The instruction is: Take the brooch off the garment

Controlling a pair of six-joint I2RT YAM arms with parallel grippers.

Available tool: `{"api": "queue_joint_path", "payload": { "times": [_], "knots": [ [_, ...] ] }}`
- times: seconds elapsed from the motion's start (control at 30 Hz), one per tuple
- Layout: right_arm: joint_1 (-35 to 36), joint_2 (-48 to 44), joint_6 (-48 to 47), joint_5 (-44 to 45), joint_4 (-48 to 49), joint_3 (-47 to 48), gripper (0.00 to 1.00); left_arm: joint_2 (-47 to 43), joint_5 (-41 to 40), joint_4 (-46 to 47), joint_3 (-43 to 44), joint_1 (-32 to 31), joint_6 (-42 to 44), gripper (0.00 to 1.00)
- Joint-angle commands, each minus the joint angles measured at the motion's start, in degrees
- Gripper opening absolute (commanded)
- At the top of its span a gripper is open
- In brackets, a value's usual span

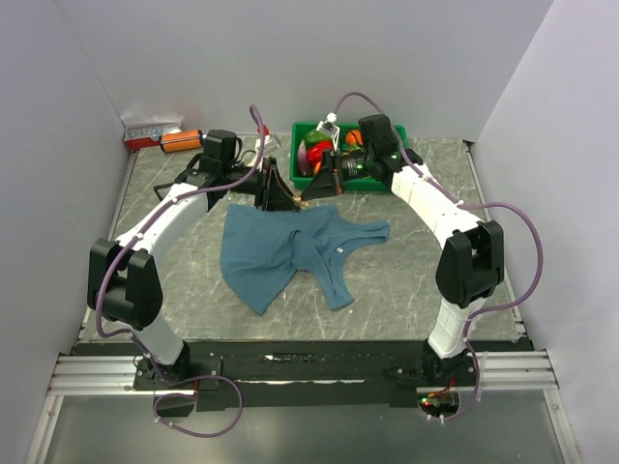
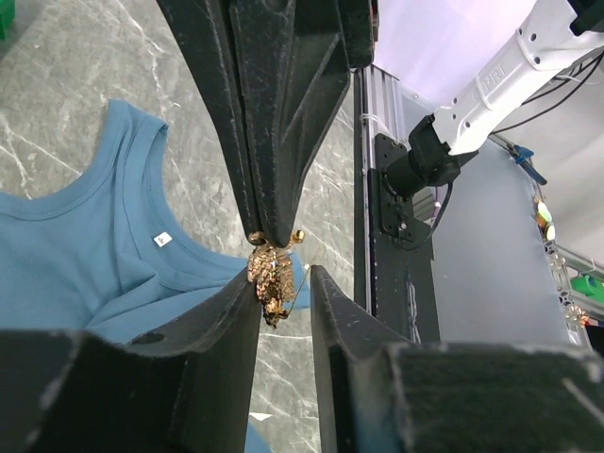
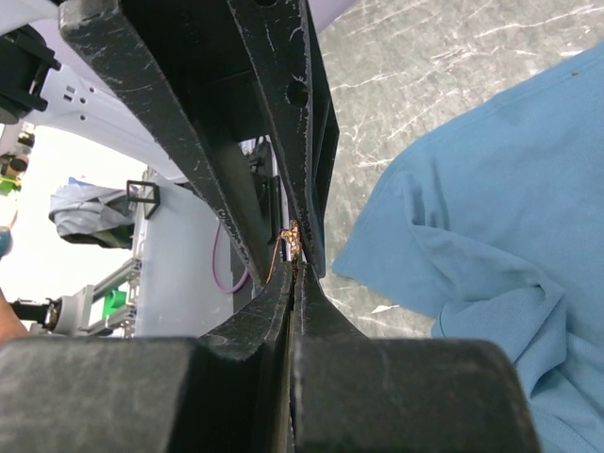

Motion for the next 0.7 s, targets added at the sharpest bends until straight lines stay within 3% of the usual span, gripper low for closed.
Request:
{"api": "queue_joint_path", "payload": {
  "times": [0.0,0.33,0.53,0.67],
  "knots": [
    [1.11,-4.49,-3.28,0.52,-0.36,0.11,0.00,-2.43,1.55,3.07,1.11,-0.31,-1.64,0.31],
    [3.31,-5.28,-6.37,1.22,-3.26,0.99,0.00,-1.91,-0.21,4.39,0.85,-0.31,-3.14,0.20],
    [3.40,-4.84,-6.37,1.57,-3.17,0.99,0.00,-2.08,1.11,3.26,1.20,-0.31,-1.65,0.38],
    [3.40,-4.32,-5.84,1.49,-2.82,1.17,0.00,-2.34,-0.73,-6.65,4.00,-0.31,7.83,0.43]
  ]
}}
